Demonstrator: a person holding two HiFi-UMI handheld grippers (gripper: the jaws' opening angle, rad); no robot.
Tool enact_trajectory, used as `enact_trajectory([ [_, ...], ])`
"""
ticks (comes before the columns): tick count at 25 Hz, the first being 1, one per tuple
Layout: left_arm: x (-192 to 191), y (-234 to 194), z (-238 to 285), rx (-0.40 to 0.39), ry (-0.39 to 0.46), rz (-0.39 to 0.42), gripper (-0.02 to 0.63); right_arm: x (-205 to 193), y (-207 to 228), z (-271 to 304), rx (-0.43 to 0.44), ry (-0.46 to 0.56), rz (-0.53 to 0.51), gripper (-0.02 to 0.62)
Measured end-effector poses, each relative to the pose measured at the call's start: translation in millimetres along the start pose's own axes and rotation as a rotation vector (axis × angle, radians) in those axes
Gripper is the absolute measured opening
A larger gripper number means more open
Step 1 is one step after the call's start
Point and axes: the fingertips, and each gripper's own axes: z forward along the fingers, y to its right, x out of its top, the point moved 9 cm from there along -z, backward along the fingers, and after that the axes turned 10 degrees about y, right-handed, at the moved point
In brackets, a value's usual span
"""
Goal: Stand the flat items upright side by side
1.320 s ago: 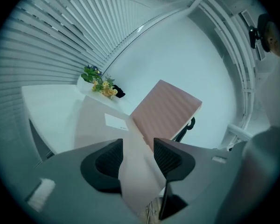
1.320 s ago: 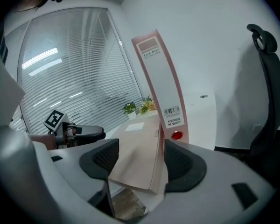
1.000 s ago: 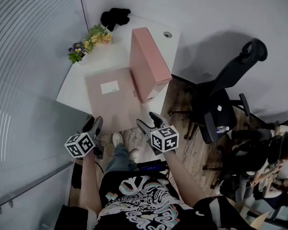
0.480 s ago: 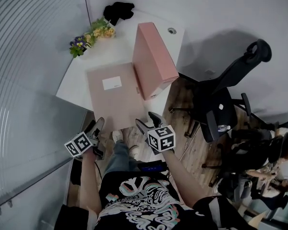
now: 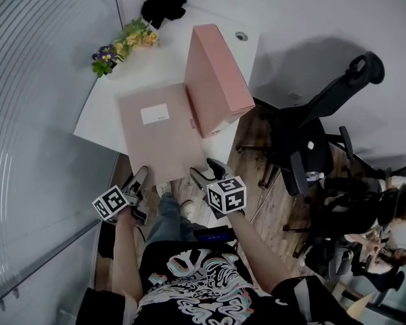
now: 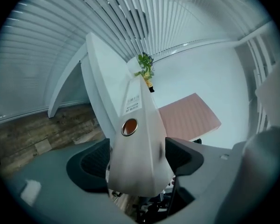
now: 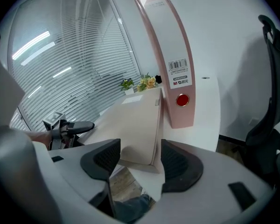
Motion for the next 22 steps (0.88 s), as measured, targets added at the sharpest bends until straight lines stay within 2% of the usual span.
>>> enact_trajectory([
  [9, -7, -3, 4, -0.024, -0.053, -0.030, 0.355, -4, -1, 0, 0.007, 0.000, 0.020, 0.261],
  [16, -7, 1, 1, -0.030, -0.046, -0.050, 0.337, -5, 1, 1, 0.003, 0.008, 0.045, 0.268],
  [22, -1, 7, -3, -0.035, -0.042, -0.033, 0.328, -6, 1, 3, 0.015, -0.001, 0.079, 0.268],
])
